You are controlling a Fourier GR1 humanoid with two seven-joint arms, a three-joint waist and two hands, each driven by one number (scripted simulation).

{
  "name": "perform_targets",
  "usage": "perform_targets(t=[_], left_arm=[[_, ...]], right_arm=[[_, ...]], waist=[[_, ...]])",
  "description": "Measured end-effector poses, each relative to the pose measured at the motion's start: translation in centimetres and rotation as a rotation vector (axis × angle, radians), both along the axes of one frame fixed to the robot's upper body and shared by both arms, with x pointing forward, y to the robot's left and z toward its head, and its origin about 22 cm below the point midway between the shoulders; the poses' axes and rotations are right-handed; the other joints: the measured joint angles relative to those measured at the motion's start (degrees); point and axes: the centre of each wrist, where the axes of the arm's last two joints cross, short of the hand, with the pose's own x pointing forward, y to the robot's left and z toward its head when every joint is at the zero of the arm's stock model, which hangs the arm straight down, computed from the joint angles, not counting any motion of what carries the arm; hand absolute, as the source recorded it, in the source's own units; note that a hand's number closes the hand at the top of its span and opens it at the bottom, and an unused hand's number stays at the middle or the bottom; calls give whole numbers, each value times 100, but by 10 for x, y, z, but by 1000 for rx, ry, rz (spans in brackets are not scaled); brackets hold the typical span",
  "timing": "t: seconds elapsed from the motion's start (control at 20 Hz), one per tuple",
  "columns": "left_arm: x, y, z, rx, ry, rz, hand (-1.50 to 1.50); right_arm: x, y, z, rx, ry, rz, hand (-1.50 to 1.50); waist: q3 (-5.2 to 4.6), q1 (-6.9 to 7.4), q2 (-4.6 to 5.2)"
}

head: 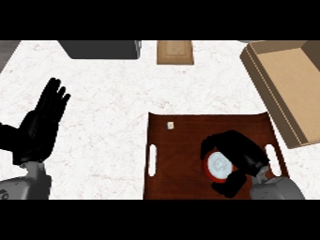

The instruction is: Pick the can from the tray and place it in the cardboard box

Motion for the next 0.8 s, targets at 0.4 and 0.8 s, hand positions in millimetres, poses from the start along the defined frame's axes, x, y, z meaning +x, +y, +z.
perform_targets(t=[0.4,0.8], left_arm=[[5,-5,0,-3,-5,-18,0],[2,-5,0,0,1,2,0]], right_arm=[[40,83,18,-195,-234,-268,150],[57,131,57,-217,-427,-263,150]], waist=[[-2,152,23],[3,42,-1]])
